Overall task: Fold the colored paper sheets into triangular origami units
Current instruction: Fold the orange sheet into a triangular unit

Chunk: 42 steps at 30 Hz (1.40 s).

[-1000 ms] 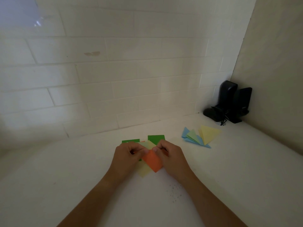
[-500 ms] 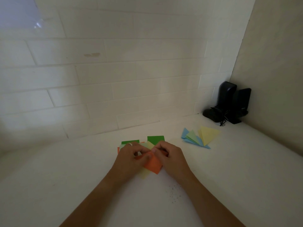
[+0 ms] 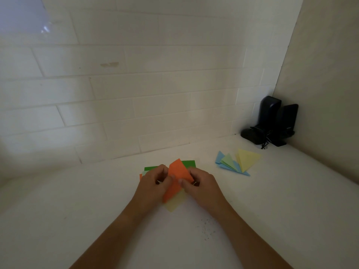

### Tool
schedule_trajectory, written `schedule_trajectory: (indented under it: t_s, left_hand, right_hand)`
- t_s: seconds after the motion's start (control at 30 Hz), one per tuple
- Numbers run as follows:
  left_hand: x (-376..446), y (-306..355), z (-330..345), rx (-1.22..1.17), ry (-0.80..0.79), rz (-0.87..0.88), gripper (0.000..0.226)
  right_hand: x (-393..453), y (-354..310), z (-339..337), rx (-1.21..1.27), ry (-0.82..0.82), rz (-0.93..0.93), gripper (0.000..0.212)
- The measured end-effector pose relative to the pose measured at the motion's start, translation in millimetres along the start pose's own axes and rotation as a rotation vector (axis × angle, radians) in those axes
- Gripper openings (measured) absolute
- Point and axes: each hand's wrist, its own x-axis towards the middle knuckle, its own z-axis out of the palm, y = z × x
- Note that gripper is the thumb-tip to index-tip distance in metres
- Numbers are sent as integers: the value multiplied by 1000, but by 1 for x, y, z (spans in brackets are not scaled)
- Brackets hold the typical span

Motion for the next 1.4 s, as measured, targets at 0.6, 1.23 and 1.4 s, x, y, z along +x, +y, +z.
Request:
schedule_trajectory:
  t_s: [0.6, 1.23, 1.4]
  left_hand:
    - [3, -1, -1, -272, 71, -145, 10]
    - [2, 5, -4, -395, 2, -141, 29]
    - [9, 3, -2, -573, 25, -251, 28]
  right_hand:
    - [3, 5, -3, 197, 131, 122, 14]
    - [0, 1, -3, 127, 72, -23, 32]
    - [1, 3, -2, 119, 115, -41, 32]
